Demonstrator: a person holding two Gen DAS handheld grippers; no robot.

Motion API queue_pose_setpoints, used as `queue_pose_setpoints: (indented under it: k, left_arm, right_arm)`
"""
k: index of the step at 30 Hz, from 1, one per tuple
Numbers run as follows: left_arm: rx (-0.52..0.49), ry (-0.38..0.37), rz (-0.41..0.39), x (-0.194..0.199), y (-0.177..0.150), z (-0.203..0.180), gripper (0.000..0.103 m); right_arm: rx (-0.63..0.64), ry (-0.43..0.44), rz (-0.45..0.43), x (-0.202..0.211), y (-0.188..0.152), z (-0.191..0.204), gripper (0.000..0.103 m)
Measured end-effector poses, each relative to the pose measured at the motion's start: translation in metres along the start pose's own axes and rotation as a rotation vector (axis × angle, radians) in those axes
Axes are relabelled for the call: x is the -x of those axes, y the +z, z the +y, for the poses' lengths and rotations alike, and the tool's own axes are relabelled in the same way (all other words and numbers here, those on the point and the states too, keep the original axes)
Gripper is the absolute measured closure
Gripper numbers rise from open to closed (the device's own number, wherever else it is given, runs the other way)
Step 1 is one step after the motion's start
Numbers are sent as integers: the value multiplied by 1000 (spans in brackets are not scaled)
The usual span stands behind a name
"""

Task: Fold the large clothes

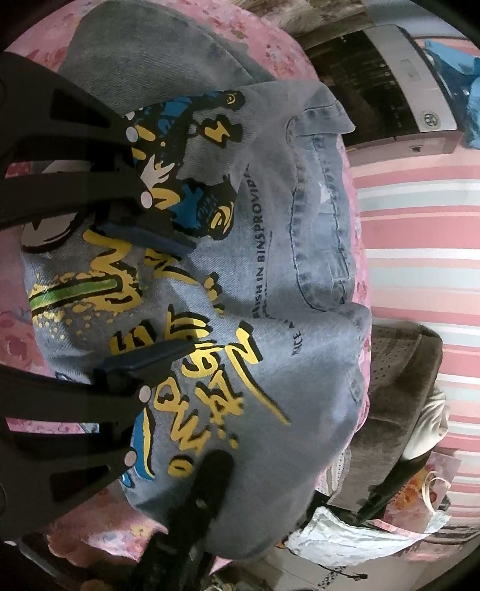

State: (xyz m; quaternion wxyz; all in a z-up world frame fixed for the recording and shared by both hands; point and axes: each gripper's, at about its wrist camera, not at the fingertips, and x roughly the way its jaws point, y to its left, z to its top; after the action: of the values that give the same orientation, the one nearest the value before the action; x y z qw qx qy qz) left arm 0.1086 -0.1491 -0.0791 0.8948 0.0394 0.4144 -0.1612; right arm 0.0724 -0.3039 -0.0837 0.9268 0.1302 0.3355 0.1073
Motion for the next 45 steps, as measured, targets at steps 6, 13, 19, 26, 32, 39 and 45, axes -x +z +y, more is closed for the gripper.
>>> queue_pose_setpoints:
  k: [6, 13, 19, 26, 32, 39, 45]
  left_arm:
    - [41, -61, 33, 19, 9, 22, 54]
    - [-54, 80, -88, 92, 9, 85, 8]
    - [-28, 221, -95, 117, 9, 169, 8]
    - [43, 283, -74, 133, -3, 239, 8]
    - [143, 270, -3, 119, -27, 280, 8]
    - [110, 282, 22, 108, -35, 275, 8]
    - [59, 297, -8, 118, -35, 262, 3]
  right_arm:
    - [196, -74, -60, 20, 23, 58, 62]
    - [407, -124, -70, 27, 39, 143, 62]
    - [474, -31, -16, 10, 45, 208, 63]
    - [524, -3, 234, -76, 17, 263, 66]
    - [568, -28, 225, -98, -15, 274, 66]
    - [658, -74, 190, -88, -14, 286, 61]
    - [737, -70, 150, -43, -23, 296, 34]
